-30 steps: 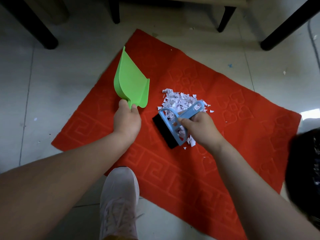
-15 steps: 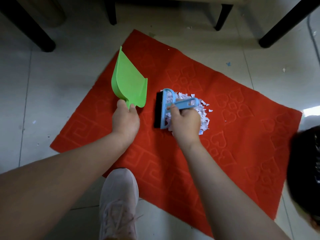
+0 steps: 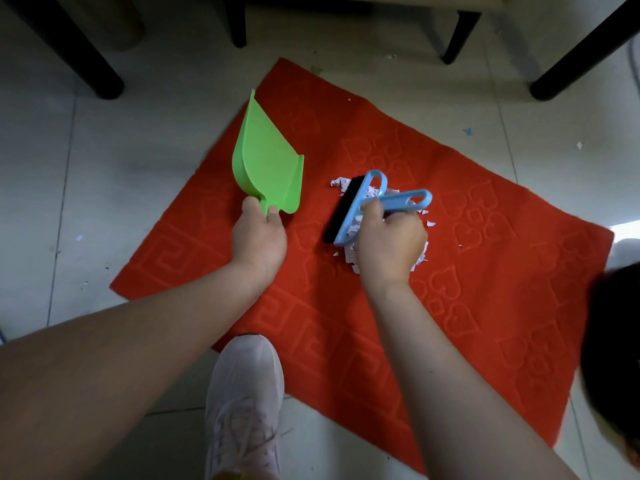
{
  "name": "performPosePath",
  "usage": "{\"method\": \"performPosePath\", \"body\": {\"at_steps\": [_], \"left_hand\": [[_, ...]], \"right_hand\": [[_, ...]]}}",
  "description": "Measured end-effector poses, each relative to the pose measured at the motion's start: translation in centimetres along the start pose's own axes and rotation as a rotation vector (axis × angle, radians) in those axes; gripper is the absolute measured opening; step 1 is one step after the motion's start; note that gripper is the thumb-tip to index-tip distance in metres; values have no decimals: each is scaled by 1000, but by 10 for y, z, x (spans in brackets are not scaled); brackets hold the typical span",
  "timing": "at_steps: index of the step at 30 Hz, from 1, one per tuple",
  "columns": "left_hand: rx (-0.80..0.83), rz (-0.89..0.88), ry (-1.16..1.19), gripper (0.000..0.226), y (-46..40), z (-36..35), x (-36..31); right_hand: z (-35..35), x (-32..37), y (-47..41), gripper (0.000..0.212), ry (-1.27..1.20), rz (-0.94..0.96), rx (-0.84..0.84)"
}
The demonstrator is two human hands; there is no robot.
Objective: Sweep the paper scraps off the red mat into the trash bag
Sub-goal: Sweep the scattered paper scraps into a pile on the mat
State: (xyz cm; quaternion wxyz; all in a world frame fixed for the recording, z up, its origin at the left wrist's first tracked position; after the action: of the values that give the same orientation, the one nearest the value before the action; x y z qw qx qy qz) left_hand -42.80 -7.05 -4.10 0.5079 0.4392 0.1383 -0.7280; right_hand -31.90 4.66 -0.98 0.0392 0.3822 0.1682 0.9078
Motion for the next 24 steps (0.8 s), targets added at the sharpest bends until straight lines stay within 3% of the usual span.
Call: {"method": "performPosePath", "body": {"at_steps": [6,10,19,24], "left_hand": [[3,-20,11,16,-1,-2,-6],[1,-22,16,15,-3,-1,-8],[14,-17,-9,15,1,-1,-3],[33,-26,7,17,3,-4,-8]], "right_hand": [[-32,29,-33,36,-120,-73,20],[-52,24,-43,26,-34,-106,47],[-25,-2,-31,26,-18,-215,-37],[-7,8,-31,40,-149,-228,-38]]}}
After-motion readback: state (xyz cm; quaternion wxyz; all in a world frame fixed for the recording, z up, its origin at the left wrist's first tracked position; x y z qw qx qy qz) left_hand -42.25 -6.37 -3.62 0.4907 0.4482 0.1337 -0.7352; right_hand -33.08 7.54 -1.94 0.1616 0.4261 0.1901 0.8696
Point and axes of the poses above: each hand's wrist, its own y-axis away from the middle knuckle, its own z-axis out of the back of the hand, x = y × z, the point moved 2 cm from there along -y, towards the middle knuckle, and after that the axes turned 13 degrees about -z, right-handed, at the moved point
